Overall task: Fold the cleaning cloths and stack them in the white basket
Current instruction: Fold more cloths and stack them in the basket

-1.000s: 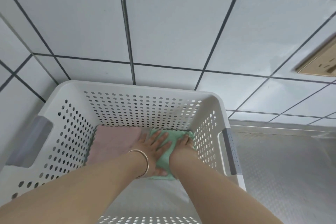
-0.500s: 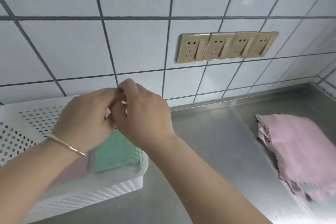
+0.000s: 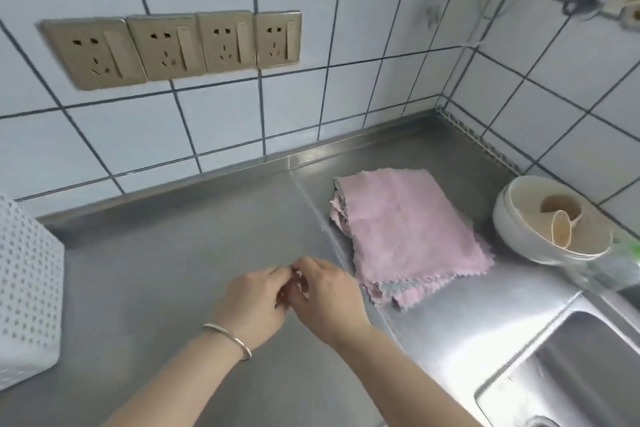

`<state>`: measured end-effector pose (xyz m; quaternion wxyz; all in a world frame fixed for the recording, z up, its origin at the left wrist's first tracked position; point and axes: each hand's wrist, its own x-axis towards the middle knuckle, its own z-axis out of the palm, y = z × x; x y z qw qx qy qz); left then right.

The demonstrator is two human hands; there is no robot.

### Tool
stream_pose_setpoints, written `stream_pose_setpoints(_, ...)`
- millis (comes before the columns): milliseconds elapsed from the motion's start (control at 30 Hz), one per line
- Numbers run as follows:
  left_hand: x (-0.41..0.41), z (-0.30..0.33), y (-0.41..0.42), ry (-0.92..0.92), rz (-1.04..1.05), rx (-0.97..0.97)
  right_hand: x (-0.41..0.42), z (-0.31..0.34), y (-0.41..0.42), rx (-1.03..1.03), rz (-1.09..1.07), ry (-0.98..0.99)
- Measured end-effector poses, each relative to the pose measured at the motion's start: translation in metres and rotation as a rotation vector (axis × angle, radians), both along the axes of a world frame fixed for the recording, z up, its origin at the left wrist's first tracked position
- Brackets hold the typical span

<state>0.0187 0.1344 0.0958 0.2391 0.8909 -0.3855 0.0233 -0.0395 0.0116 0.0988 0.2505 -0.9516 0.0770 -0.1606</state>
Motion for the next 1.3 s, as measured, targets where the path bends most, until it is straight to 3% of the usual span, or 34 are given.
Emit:
stream_pose_setpoints(133, -0.018, -0.038, -0.07, 0.168, -0.038, 0.07, -0.03, -0.044, -0.08, -0.049, 0.002, 0.298)
stream_pose_setpoints(300, -0.025, -0.082, -0.127, 0.292, -0.011, 0.225, -0.053, -0.089, -0.14, -0.101, -0.125, 0.295)
stream_pose_setpoints(533, -0.014, -0.106, -0.172, -0.052, -0.044, 0.352, -0.044, -0.112, -0.181, -0.116, -0.175, 0.233)
stream_pose_setpoints(867, 0.001, -0.124, -0.18, -0.178, -0.042, 0.29, -0.04, -0.127, -0.184, -0.176, -0.197, 0.215)
stream_pose_setpoints(1033, 0.008, -0.114, -0.184, -0.123, -0.013, 0.288, -0.032, -0.125, -0.184, -0.238, -0.231, 0.211)
stream_pose_setpoints(1300, 0.009, -0.109, -0.184, -0.055, -0.079, 0.277, -0.023, -0.125, -0.195, -0.054, -0.263, 0.159)
